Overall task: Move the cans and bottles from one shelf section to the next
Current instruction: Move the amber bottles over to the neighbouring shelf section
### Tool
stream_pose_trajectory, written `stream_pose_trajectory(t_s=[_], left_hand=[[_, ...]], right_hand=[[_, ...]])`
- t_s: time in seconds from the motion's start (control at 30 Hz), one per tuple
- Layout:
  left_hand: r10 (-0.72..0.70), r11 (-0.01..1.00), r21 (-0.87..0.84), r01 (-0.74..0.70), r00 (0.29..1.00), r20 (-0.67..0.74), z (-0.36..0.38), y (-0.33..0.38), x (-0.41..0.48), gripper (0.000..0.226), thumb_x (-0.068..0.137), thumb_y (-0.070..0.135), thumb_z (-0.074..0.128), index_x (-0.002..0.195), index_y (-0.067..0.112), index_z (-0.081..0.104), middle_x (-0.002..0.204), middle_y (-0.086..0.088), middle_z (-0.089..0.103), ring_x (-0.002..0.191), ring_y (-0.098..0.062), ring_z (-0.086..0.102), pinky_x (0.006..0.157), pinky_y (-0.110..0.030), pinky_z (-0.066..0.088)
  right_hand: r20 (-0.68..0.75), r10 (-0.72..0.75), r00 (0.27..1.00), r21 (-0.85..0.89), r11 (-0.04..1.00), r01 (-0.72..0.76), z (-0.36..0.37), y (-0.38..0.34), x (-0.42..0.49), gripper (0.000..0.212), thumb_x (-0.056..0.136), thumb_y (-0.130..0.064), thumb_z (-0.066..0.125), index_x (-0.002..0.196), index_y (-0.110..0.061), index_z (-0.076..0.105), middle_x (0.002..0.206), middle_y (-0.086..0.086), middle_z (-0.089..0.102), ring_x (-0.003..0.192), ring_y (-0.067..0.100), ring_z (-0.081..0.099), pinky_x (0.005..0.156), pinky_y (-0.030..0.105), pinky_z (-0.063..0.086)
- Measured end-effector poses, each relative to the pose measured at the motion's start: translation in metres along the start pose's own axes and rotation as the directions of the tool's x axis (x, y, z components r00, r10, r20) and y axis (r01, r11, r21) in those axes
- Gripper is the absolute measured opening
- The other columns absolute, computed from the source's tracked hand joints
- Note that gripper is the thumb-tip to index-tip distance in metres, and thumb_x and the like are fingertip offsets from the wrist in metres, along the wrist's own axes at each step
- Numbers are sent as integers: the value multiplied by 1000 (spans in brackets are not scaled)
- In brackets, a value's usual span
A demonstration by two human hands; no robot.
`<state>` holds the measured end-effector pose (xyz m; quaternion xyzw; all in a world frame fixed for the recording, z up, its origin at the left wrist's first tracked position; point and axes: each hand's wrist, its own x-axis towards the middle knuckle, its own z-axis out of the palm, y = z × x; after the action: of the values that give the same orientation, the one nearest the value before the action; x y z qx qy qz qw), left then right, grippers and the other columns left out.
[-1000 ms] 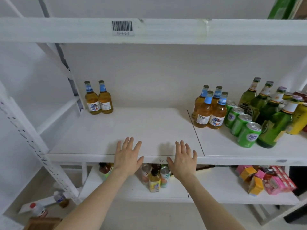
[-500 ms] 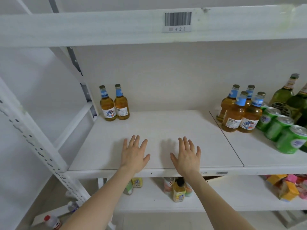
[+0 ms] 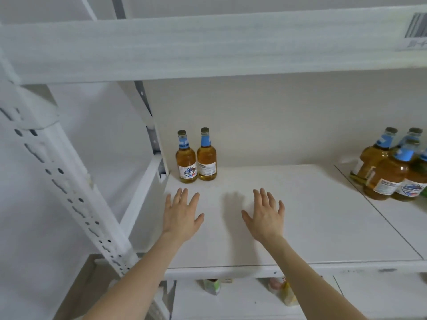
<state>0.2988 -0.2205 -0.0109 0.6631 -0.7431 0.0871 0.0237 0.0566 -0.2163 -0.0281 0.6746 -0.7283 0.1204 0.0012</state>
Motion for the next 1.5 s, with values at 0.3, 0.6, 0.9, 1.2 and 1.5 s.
stream_pose_trajectory(t_s=[0.3,0.6,0.9,1.2,1.5], left_hand=[[-46,998,-35,44,998,-53,7,-62,41,68,95,59,40,152,26,28,161,-12,25,150,-30,17,119,-53,13],[-234,950,-249,190,959,-158,25,-55,108,74,90,55,54,149,19,28,147,-11,43,140,-30,35,114,-49,30],[-360,503,-831,237,932,48,64,-69,157,83,86,42,73,152,17,29,152,-11,42,138,-28,41,106,-37,38],[-207,6,-973,230,952,224,62,-78,185,74,66,23,91,128,30,51,123,7,65,109,-13,62,77,-23,52],[-216,21,-953,303,932,291,55,-78,170,73,54,22,95,110,37,52,119,3,66,111,-24,64,94,-46,55]], right_hand=[[-52,-15,999,11,1000,15,2,-68,47,76,95,-59,41,155,-19,18,165,3,19,151,23,15,120,51,12],[-107,-121,987,38,991,126,11,-88,129,78,94,-61,43,155,-19,19,164,3,22,149,24,19,118,51,15],[70,-189,980,422,895,143,32,-94,192,81,89,-53,61,152,-22,20,148,3,47,133,28,47,105,45,36],[191,-267,945,879,474,-44,50,-99,226,74,77,-29,84,138,-23,42,114,-11,58,110,12,59,83,21,48],[199,-195,960,915,387,-111,45,-97,214,63,61,-18,94,108,-26,53,105,-6,67,94,4,65,66,16,49]])
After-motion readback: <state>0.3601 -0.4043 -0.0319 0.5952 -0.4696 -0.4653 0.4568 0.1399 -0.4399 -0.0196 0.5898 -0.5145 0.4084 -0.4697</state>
